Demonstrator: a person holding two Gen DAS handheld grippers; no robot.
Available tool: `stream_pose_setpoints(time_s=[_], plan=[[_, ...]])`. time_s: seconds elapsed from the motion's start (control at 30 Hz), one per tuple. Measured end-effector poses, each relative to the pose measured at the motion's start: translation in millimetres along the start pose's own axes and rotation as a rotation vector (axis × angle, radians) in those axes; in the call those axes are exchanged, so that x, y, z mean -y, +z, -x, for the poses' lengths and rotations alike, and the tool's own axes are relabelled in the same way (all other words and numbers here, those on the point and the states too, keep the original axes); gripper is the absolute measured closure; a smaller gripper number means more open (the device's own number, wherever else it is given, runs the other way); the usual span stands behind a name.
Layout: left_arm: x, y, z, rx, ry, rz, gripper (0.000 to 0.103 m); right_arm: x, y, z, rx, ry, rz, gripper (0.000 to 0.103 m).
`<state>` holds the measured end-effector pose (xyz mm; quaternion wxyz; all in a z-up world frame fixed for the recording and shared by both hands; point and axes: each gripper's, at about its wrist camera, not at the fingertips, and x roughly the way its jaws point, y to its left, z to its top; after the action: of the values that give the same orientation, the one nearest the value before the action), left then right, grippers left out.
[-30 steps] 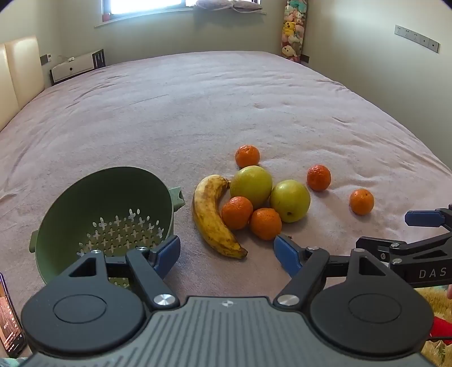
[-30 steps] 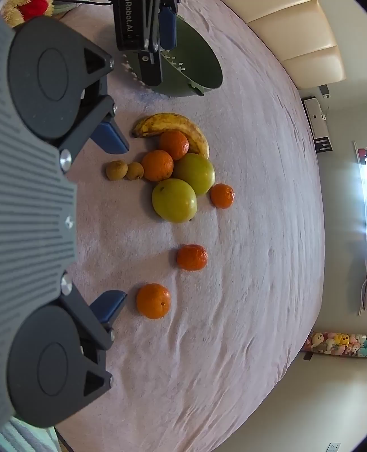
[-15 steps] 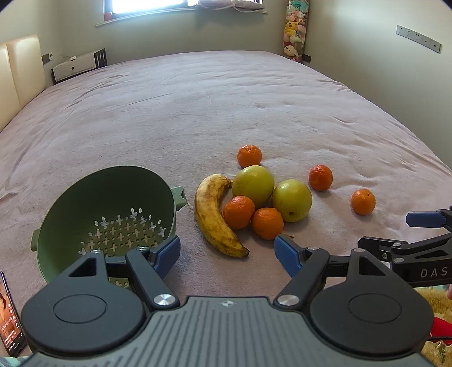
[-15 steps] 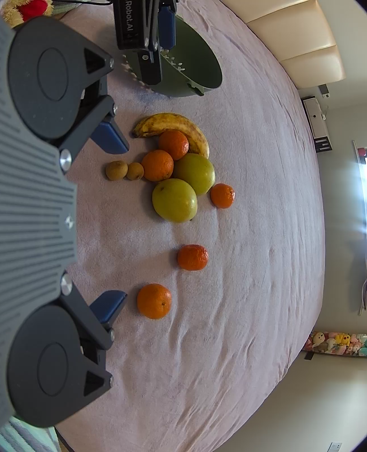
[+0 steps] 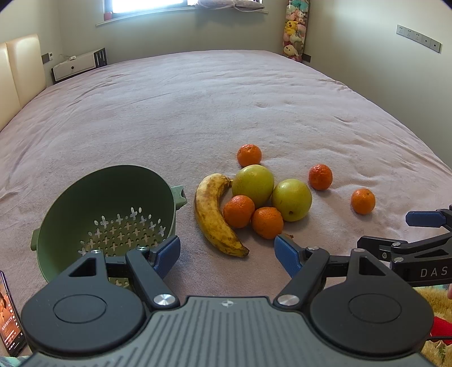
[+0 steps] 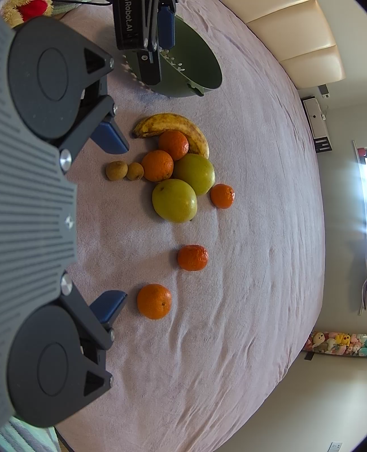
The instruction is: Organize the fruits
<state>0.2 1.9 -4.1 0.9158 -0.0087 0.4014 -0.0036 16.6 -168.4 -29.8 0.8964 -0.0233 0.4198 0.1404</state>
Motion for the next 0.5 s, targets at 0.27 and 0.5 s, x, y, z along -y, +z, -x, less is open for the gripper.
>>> stream_pose_setpoints(time_s=[0.27, 0.5], plan=[[-0.4, -0.5, 0.3, 0.001, -0.003, 0.002, 0.014, 0.0, 0.0, 0.2, 0.000, 0.000, -0.001, 0.004], [0.4, -0.4, 0.8, 0.000, -0.001, 0.002, 0.014, 0.1, 0.0, 0.1, 0.000, 0.000, -0.002, 0.004]])
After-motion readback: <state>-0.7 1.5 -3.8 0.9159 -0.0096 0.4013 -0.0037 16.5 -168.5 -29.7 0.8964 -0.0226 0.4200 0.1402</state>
